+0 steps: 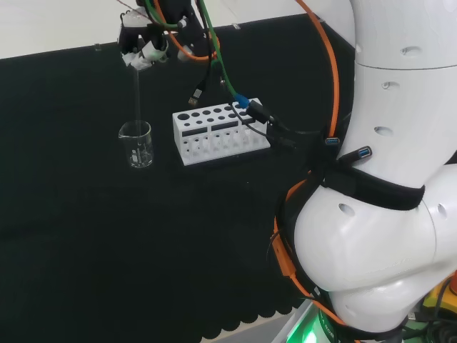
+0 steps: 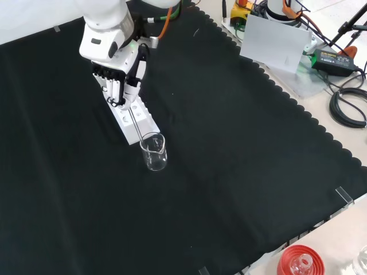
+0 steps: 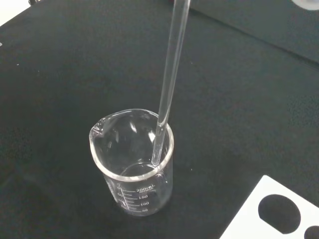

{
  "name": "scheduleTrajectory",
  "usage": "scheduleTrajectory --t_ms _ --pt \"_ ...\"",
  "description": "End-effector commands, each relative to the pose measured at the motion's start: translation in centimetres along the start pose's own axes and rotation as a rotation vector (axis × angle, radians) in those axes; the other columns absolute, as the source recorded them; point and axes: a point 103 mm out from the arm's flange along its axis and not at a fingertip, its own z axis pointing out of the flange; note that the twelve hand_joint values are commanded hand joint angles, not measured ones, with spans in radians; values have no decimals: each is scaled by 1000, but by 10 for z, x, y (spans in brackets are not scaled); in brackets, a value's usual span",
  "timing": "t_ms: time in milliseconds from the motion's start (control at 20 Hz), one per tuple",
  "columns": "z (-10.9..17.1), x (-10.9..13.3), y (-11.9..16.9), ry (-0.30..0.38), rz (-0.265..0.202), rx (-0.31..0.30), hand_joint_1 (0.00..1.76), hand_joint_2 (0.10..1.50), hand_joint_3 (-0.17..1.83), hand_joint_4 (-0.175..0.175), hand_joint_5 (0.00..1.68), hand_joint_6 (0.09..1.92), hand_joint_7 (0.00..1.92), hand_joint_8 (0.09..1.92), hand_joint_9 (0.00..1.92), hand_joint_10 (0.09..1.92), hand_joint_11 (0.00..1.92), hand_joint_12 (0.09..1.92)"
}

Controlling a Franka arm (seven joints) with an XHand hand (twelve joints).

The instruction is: Stir in the beaker to the left of the white test tube rack with the glass rod.

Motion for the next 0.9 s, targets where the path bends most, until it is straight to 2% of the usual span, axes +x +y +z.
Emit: scheduleTrajectory --t_ms 50,250,550,600,900 --pt "9 -2 -22 9 -4 16 1292 1134 -175 -175 1089 837 1135 855 1668 580 1579 715" --pt "8 12 -23 -12 -11 37 1292 1134 -175 -175 1089 837 1135 855 1668 580 1579 715" --pt "10 29 -20 -12 -38 14 1292 1134 -175 -175 1089 836 1136 855 1668 578 1579 715" --pt "7 33 -14 68 -14 39 1292 1134 -175 -175 1089 836 1136 855 1668 578 1579 715" --pt "5 32 9 25 -39 28 1292 1134 -175 -175 1089 836 1136 854 1669 577 1579 715"
